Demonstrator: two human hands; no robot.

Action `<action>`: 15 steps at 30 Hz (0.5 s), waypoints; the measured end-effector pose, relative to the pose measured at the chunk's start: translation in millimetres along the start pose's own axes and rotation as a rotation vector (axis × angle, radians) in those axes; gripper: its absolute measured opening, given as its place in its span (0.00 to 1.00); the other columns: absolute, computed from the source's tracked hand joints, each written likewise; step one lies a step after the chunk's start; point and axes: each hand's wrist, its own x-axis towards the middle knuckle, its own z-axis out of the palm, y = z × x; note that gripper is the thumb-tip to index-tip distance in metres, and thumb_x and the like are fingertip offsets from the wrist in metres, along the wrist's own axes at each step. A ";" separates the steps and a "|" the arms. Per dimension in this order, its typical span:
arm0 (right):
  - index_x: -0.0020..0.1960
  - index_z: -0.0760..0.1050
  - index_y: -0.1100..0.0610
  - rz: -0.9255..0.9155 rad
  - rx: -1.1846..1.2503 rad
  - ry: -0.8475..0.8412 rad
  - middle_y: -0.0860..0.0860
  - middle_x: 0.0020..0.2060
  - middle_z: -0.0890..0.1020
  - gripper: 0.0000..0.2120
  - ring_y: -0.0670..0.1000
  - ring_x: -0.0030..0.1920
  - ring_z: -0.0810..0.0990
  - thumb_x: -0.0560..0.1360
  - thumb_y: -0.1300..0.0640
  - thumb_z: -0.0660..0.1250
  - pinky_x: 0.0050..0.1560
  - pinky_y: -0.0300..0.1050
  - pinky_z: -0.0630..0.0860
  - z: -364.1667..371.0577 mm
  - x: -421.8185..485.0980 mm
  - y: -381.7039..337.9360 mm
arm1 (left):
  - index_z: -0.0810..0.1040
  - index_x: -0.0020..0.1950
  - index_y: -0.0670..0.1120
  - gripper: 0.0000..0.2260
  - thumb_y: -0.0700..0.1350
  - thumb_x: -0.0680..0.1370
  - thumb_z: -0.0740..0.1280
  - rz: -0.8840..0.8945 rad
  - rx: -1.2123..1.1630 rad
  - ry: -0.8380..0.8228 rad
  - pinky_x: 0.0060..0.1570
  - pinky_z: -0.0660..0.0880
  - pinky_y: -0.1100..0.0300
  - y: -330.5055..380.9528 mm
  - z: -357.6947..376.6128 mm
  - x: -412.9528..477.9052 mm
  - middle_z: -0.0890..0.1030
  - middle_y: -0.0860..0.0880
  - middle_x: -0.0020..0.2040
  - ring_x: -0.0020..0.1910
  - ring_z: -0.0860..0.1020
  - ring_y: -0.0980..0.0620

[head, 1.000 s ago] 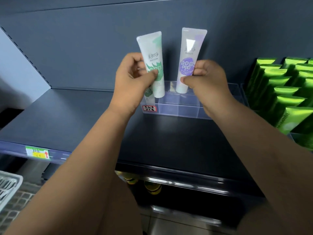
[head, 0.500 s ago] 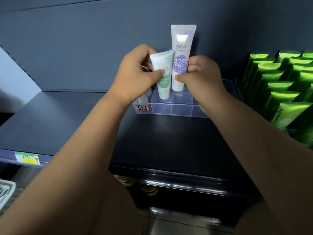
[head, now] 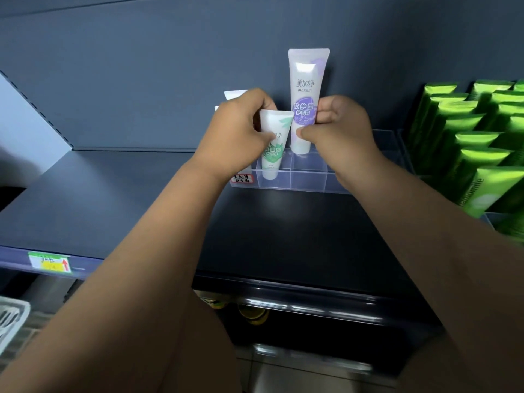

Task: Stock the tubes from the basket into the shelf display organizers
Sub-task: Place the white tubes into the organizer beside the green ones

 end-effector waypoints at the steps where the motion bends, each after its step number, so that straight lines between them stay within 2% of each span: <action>1: 0.55 0.79 0.55 0.002 0.006 0.000 0.48 0.49 0.86 0.17 0.46 0.48 0.86 0.69 0.63 0.76 0.53 0.50 0.84 0.6 0.5 0.6 | 0.77 0.49 0.45 0.12 0.35 0.69 0.74 0.003 0.013 0.001 0.44 0.77 0.51 -2.0 0.8 0.5 0.82 0.51 0.43 0.41 0.80 0.52; 8: 0.54 0.80 0.55 0.020 0.019 0.022 0.48 0.46 0.86 0.14 0.46 0.46 0.86 0.70 0.62 0.75 0.48 0.48 0.85 3.7 5.0 4.6 | 0.77 0.51 0.46 0.12 0.35 0.70 0.72 0.065 0.131 0.011 0.44 0.75 0.52 -9.3 3.4 3.8 0.82 0.51 0.45 0.41 0.78 0.52; 11: 0.56 0.80 0.55 -0.003 0.029 0.035 0.48 0.46 0.86 0.16 0.46 0.46 0.86 0.70 0.63 0.74 0.49 0.48 0.84 4.8 7.9 6.4 | 0.77 0.53 0.46 0.13 0.35 0.71 0.70 0.119 0.189 0.005 0.45 0.75 0.53 -10.1 4.0 4.5 0.81 0.51 0.48 0.44 0.76 0.51; 15: 0.59 0.79 0.54 -0.055 0.038 0.018 0.47 0.46 0.87 0.19 0.44 0.45 0.86 0.70 0.65 0.72 0.48 0.44 0.83 10.6 14.9 2.1 | 0.78 0.55 0.45 0.15 0.35 0.70 0.68 0.180 0.276 0.028 0.46 0.74 0.52 -13.7 4.5 5.4 0.79 0.49 0.50 0.47 0.74 0.49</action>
